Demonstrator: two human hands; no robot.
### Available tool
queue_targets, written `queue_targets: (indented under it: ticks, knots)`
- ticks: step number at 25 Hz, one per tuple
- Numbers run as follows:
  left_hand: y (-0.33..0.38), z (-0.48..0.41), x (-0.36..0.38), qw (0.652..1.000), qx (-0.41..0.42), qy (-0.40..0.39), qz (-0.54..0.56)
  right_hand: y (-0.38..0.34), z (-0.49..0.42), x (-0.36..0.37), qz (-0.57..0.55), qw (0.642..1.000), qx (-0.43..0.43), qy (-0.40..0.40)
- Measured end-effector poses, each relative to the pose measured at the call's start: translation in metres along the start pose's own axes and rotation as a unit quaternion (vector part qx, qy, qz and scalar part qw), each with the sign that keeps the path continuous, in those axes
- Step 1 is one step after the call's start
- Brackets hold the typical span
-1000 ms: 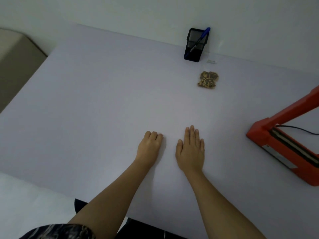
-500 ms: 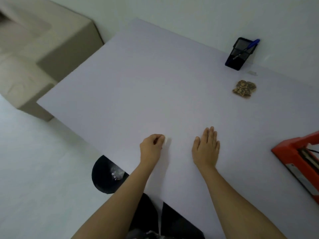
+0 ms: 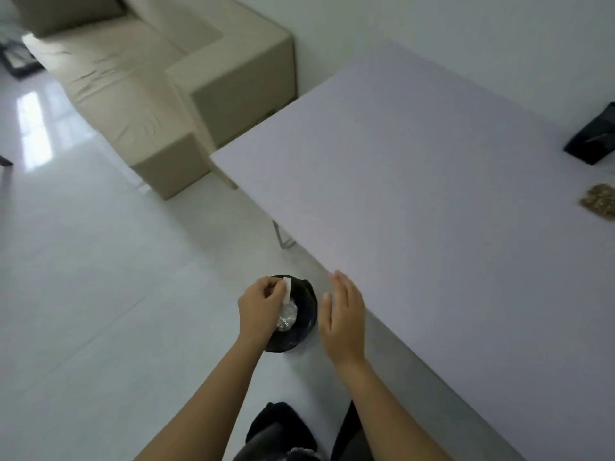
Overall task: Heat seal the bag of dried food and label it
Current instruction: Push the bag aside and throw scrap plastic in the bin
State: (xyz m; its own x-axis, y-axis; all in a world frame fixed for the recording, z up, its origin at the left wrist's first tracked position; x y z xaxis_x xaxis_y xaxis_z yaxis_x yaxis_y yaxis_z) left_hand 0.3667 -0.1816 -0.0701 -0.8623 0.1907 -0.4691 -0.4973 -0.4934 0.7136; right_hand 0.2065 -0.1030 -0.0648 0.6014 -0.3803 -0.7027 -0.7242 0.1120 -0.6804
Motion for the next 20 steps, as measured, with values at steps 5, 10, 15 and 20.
queue_targets:
  ticks: [5, 10, 15, 20]
  knots:
    - [-0.085, -0.054, -0.027, 0.996, -0.079, -0.016, 0.034, -0.004, 0.041, 0.097, -0.084, 0.992, -0.041, -0.088]
    - [-0.182, -0.143, 0.014, 0.988, -0.141, -0.036, 0.052, 0.128, 0.036, 0.214, -0.017, 0.985, 0.094, -0.142]
    - [-0.288, -0.24, 0.075, 0.985, -0.165, -0.034, 0.04, 0.252, 0.042, 0.341, 0.061, 0.952, 0.19, -0.233]
    - [-0.352, -0.306, 0.123, 0.991, -0.126, -0.031, -0.034, 0.324, 0.06, 0.399, 0.052, 0.949, 0.241, -0.196]
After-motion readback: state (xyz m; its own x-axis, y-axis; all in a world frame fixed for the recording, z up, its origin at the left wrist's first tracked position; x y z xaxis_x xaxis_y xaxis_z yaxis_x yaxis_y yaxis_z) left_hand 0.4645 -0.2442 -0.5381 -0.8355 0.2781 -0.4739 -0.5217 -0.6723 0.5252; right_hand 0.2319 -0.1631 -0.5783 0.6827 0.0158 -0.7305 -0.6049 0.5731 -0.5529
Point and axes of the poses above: each hand's wrist, its own z-axis away from the middle knuckle, its own x-axis out of the palm, y = z × x, the point moved 9 cm from there along -z, towards the middle knuckle, and after that the axes turned 11 degrees about -x, right-handed, at the moved point
